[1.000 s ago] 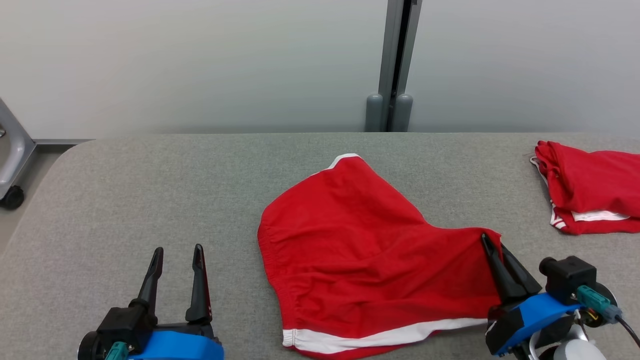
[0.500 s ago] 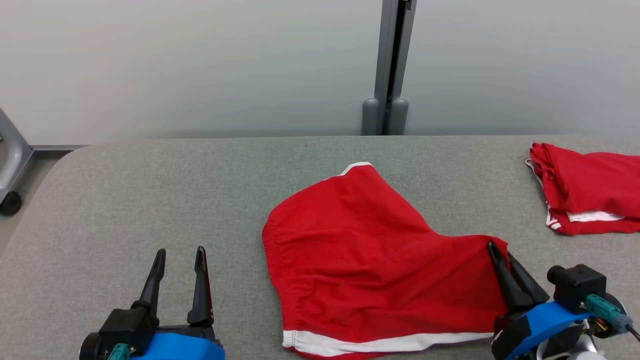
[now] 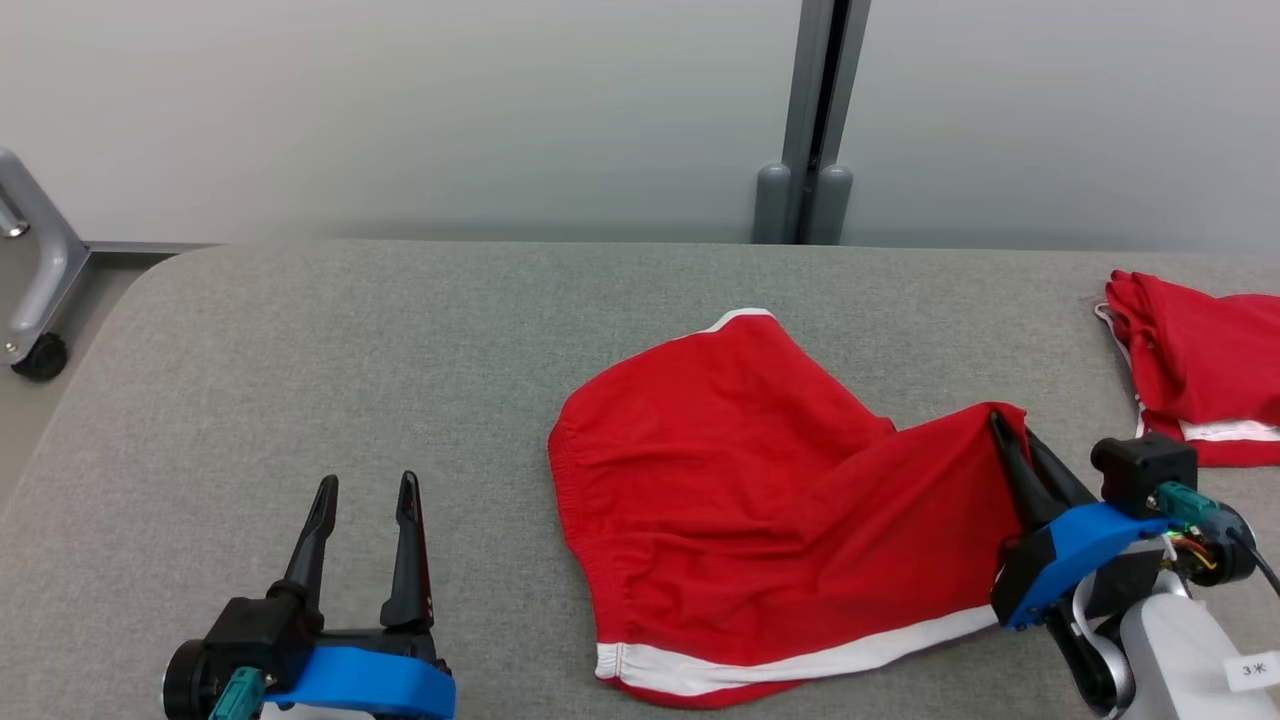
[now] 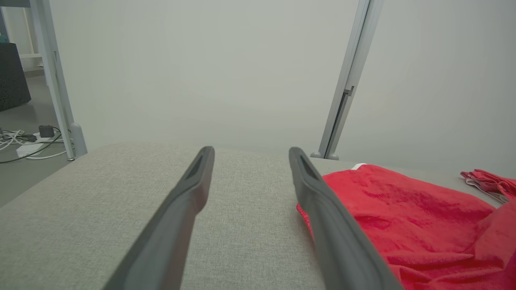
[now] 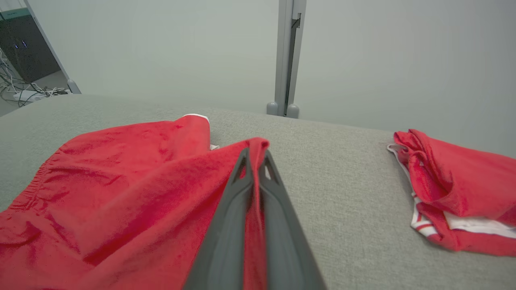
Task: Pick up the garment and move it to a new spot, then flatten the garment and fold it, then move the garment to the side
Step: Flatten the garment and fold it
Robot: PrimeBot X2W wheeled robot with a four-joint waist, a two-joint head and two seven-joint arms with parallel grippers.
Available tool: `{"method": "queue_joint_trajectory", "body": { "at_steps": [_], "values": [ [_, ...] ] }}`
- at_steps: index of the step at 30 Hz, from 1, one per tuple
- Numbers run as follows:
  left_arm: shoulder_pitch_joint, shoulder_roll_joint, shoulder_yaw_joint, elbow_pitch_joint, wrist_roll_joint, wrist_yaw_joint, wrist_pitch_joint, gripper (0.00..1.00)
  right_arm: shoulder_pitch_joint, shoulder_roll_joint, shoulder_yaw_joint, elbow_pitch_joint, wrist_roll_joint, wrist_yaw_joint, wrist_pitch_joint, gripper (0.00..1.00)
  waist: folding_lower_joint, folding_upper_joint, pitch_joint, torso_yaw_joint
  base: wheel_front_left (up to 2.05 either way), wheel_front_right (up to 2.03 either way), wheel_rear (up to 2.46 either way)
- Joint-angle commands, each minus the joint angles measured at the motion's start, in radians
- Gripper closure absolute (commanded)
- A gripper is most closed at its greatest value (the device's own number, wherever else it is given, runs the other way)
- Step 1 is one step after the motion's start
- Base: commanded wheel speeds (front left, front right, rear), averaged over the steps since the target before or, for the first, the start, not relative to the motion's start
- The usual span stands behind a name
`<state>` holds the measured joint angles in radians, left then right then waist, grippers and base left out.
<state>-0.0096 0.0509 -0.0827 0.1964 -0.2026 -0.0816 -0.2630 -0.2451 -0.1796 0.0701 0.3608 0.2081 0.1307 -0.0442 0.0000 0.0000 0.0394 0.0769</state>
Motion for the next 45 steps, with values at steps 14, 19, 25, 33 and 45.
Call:
{"method": "queue_joint_trajectory", "body": {
  "at_steps": [14, 19, 25, 33, 45],
  "values": [
    [-0.056, -0.001, -0.013, 0.011, -0.013, -0.007, -0.002, 0.00, -0.266, -0.011, 0.015, 0.480, -0.017, 0.000, -0.137, 0.00, 0.0000, 0.0000, 0.050, 0.055, 0.00, 0.00, 0.00],
    [-0.037, -0.001, 0.003, 0.012, -0.008, 0.000, -0.002, 0.00, -0.263, -0.004, 0.028, 0.507, -0.007, 0.000, -0.196, 0.00, 0.0000, 0.0000, 0.028, 0.024, 0.00, 0.00, 0.00],
    [0.000, 0.008, 0.033, 0.004, 0.004, 0.002, -0.002, 0.00, -0.201, -0.001, 0.032, 0.407, 0.006, 0.000, -0.219, 0.00, 0.0000, 0.0000, -0.011, -0.030, 0.00, 0.00, 0.00],
    [0.036, 0.010, 0.050, 0.003, 0.012, -0.002, -0.002, 0.00, -0.066, 0.023, -0.002, 0.194, 0.013, 0.000, -0.221, 0.00, 0.0000, 0.0000, -0.046, -0.071, 0.00, 0.00, 0.00],
    [0.070, 0.019, 0.060, -0.002, 0.019, -0.002, -0.002, 0.00, 0.216, 0.094, -0.098, -0.185, -0.048, 0.000, -0.123, 0.00, 0.0000, 0.0000, -0.068, -0.086, 0.00, 0.00, 0.00]
  ]
}}
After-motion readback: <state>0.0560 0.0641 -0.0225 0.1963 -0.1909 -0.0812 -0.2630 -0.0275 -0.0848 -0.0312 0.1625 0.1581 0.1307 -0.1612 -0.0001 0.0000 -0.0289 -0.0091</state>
